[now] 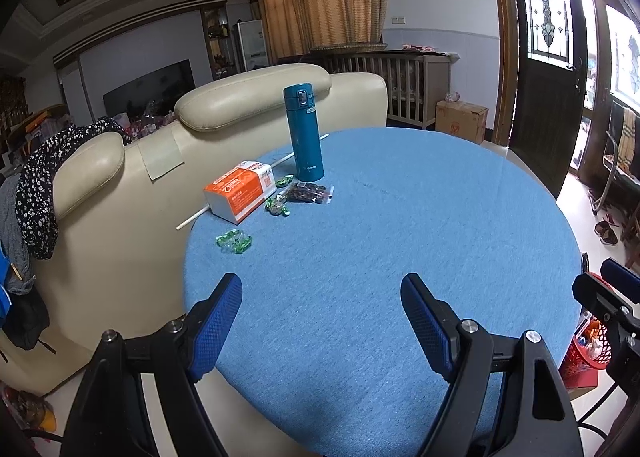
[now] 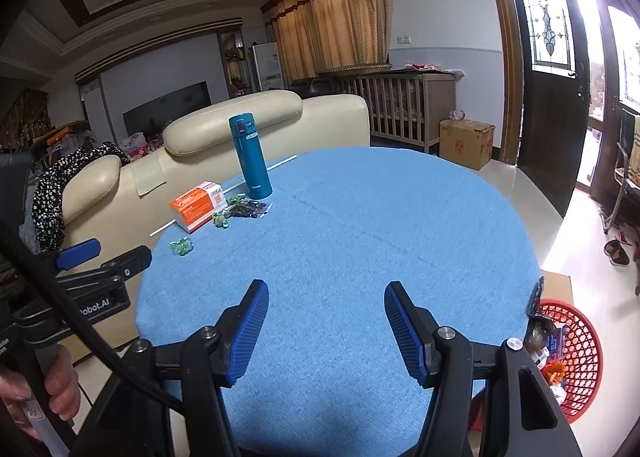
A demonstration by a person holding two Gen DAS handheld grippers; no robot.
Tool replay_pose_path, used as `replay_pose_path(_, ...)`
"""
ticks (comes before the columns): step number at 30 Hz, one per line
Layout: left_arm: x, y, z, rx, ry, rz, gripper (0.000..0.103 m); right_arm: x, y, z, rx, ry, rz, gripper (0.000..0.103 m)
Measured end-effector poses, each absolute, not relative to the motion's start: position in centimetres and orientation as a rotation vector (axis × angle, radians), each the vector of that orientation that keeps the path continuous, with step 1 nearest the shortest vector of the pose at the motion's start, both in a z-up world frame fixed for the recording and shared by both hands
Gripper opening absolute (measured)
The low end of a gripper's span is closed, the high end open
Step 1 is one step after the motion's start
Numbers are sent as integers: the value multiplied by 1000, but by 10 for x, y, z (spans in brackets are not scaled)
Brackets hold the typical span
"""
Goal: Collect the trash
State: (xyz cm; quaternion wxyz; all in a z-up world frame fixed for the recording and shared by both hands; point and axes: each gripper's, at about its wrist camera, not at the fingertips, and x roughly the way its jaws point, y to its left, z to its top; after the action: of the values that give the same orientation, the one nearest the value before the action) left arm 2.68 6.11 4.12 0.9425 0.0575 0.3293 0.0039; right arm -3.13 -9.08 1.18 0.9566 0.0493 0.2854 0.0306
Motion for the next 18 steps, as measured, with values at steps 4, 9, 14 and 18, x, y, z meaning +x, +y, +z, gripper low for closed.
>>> replay_pose_path(4, 28, 63, 41, 117, 674, 8, 82, -28, -90, 11, 105, 581, 59, 64)
replay_pose_path(9, 30, 61, 39, 126, 679, 8, 82, -23, -88, 9, 102, 590, 58, 64)
replay_pose_path(14, 40, 58, 34, 133, 696, 10, 82, -13, -90, 3, 104, 603, 53, 64)
replay_pose_path(18, 51, 54, 30, 144, 711, 9, 82, -3, -97, -4, 100, 615, 35, 64)
